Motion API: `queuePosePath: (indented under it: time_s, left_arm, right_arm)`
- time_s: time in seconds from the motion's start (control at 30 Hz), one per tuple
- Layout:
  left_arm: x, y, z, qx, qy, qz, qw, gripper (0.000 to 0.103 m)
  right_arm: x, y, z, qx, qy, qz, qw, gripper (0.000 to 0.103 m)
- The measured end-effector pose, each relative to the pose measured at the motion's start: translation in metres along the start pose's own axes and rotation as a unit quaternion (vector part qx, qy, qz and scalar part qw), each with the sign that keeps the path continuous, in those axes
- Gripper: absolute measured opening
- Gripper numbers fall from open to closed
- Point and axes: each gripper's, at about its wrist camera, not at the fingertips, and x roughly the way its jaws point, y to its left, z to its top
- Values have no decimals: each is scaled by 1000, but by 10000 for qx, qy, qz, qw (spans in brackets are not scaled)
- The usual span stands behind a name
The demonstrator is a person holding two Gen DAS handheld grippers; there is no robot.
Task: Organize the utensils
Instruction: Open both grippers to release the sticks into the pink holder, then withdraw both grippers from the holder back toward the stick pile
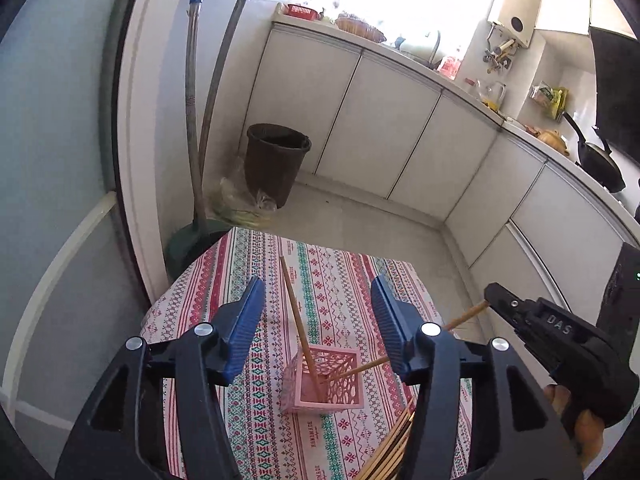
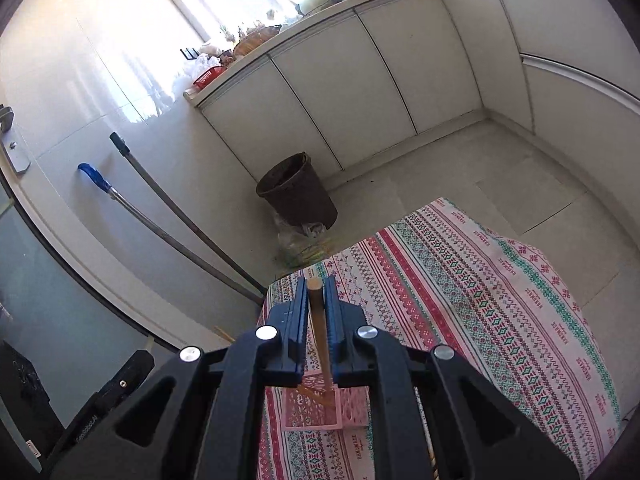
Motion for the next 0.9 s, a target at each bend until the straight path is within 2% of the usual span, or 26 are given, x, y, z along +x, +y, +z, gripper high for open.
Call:
queuePosePath:
  time_s: [0.07,0.17,0.27,0.43,0.5,0.57,0.73,0.9]
  left_arm:
    - [4,-4,-3,53,56,-2,10000,53]
    - [4,-15,-9,245,34,39,9997,57]
    - [-3,-25,-13,435,-200,209,9986,69]
    - [-14,-36,-16,701,-463,531,9951,74]
    - [-17,-38,-20,773,-549,667,9933,80]
    - [-19,-40,-24,833,-567,736,9922,81]
    - [-20,-42,-35,915,-469,813,9914,85]
    - [-22,-46,-47,1091,-433,897,9890,93]
  right_arm:
    - [15,-5,-7,53,171,-12,9998,19]
    - [18,0,-15,-214,161,-133,9996,20]
    - [1,12,-21,-710,-172,-304,9969,29]
    - [-26,21,-36,-1265,-571,-542,9888,44]
    - [-35,21,-41,-1407,-709,-674,9852,48]
    - [-42,19,-46,-1463,-753,-722,9837,56]
    - [-52,9,-54,-1467,-748,-1006,9812,62]
    - [-57,-4,-60,-1456,-751,-1290,9780,71]
